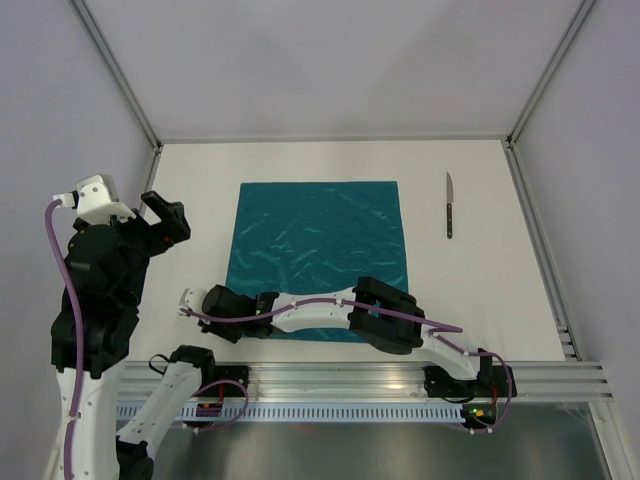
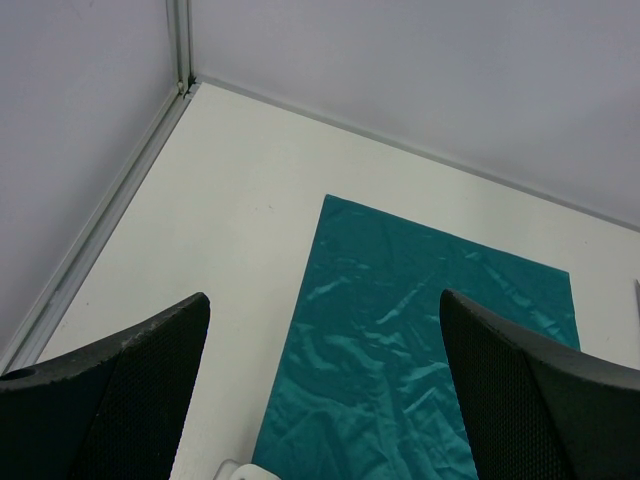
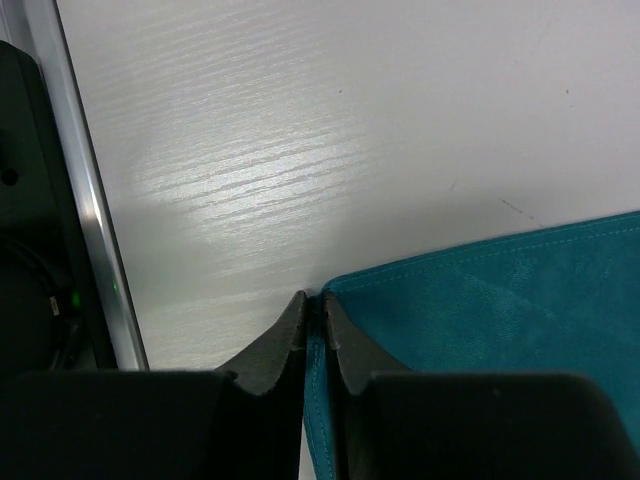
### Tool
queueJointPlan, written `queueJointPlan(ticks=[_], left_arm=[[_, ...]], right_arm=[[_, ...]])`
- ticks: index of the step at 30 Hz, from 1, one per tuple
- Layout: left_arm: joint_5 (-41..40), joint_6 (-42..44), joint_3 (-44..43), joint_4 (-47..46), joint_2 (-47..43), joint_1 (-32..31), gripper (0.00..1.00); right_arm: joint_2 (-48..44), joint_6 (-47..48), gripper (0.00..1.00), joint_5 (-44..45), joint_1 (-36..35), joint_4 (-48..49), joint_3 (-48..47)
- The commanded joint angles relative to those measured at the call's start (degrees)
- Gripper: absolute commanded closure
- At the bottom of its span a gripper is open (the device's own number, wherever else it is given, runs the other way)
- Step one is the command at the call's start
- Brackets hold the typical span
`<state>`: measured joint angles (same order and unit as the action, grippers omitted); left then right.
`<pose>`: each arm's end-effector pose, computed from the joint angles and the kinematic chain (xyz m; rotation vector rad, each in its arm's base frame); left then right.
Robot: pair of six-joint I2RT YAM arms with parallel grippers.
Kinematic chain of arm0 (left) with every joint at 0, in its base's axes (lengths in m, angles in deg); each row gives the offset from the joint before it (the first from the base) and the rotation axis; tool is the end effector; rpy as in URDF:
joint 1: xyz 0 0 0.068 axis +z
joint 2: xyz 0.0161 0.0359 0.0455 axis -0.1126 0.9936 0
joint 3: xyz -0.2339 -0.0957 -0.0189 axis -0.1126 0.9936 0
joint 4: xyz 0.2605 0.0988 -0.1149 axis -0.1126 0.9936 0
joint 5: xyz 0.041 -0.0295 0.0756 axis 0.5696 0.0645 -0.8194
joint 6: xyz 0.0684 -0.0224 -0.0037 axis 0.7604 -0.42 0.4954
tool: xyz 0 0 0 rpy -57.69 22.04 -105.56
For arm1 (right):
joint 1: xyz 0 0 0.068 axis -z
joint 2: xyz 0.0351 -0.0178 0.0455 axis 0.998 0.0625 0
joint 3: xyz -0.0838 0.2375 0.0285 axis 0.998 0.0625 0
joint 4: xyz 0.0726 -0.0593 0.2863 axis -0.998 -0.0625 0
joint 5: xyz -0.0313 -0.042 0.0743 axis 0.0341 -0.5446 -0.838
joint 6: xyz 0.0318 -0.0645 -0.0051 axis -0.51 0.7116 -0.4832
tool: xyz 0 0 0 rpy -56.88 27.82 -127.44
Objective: Fold the napkin, place the utensils inside, and roll it up
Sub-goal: Fold the napkin at the center of the board.
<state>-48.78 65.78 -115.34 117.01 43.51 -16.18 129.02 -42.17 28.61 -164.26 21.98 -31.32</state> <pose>0.1534 -0.0070 0.4647 -0.3599 1.7025 -0.0714 0.1206 0.5552 0.0917 -1.4897 1.8991 0.6584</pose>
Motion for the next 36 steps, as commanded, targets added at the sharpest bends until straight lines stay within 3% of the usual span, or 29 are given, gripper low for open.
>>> queueJointPlan(ticks=[1,13,28,36], left_arm=[[-0.8,0.2,0.3,-0.9,0.3,0.3,0.00],[-0.7,0.3,-0.2,-1.3,0.3,0.3,0.00],[-0.6,0.9,-0.3,-2.4,0.4,0.2,0.00],[-0.5,1.3,0.8,-3.4,0.4,0.2,0.00]], right_arm=[[2.0,0.3,0.85,2.0,0.1,-3.2,-0.9],[-3.7,0.8,1.00,2.5,0.8,-4.1,-2.2],[-11.8,0.6,0.99,0.7,4.6,-5.1,-3.4],[-14.5,3.0,1.00,0.3,11.4,-6.9,-3.0]])
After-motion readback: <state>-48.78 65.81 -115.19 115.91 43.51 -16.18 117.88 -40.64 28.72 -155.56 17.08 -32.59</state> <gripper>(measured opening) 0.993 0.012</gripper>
